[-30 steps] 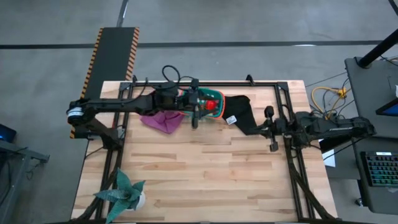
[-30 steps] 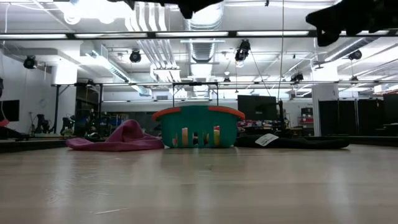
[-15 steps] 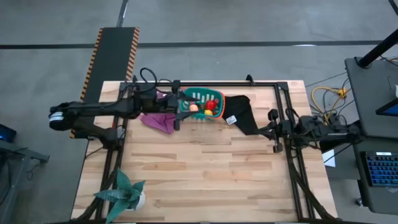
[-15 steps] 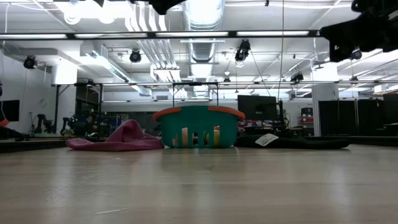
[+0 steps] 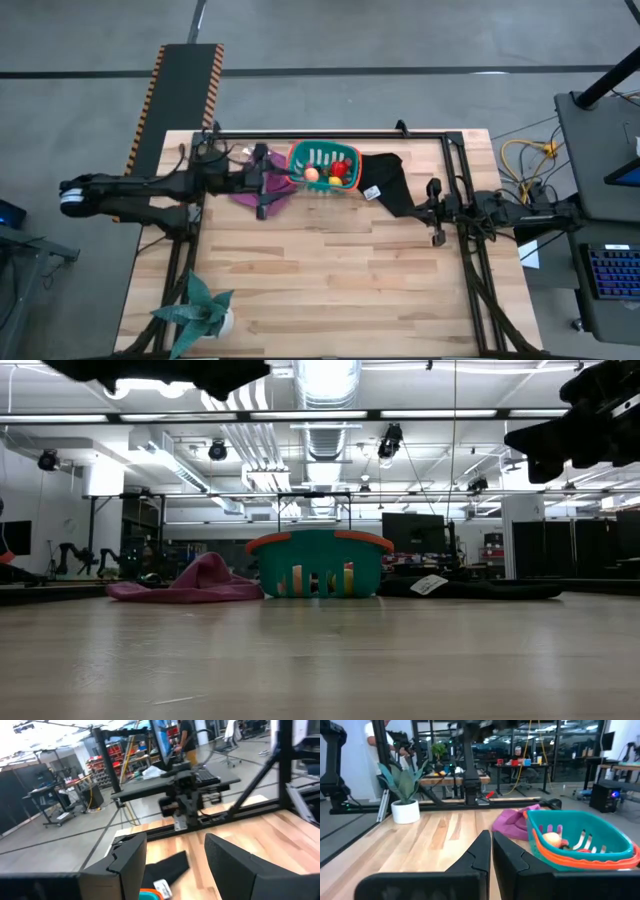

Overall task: Pick and placing Produce into tupperware
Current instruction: Return to Home Position

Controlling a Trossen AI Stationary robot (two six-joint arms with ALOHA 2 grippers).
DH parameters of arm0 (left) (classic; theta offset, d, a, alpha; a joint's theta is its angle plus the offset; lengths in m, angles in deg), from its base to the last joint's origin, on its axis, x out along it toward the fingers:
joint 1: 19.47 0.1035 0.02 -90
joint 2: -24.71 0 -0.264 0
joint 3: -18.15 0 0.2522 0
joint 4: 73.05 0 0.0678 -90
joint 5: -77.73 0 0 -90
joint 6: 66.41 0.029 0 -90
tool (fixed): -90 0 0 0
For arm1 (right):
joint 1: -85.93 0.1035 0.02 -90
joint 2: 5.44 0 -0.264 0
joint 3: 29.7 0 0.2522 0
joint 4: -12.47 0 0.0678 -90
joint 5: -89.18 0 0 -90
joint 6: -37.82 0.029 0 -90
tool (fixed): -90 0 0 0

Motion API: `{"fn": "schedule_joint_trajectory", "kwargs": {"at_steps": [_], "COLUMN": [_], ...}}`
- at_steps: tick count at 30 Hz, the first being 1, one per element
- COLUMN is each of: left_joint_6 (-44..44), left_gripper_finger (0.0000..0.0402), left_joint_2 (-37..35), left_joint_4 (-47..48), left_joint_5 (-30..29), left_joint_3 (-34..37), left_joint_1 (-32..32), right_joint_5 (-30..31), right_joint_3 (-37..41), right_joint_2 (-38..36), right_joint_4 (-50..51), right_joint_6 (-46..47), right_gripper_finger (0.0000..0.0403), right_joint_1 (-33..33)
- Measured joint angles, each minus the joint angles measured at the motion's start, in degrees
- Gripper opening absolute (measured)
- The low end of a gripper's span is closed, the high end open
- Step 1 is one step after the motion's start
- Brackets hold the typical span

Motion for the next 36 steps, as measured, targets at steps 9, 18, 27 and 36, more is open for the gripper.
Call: {"fn": "schedule_joint_trajectory", "kwargs": {"at_steps": [9,18,27,36], "left_joint_6": [-1.86,-5.99,-5.97,-11.75], "left_gripper_finger": [0.0187,0.0187,0.0187,0.0187], "left_joint_2": [-14.38,-22.42,-30.51,-48.36], "left_joint_4": [-2.18,-2.13,-1.94,14.98], "left_joint_5": [-4.17,-17.08,-21.32,-20.16], "left_joint_3": [14.44,23.30,31.45,34.80], "left_joint_1": [-0.54,-5.15,-10.58,-10.64], "right_joint_5": [2.02,4.97,4.97,4.92], "right_joint_3": [0.00,0.00,0.00,0.00], "right_joint_2": [0.07,0.07,0.08,0.09], "right_joint_4": [0.14,0.18,0.20,0.48], "right_joint_6": [0.06,0.02,0.37,0.12], "right_gripper_finger": [0.0009,0.0009,0.0009,0.0009], "right_joint_1": [-0.02,-0.03,-0.02,-0.02]}}
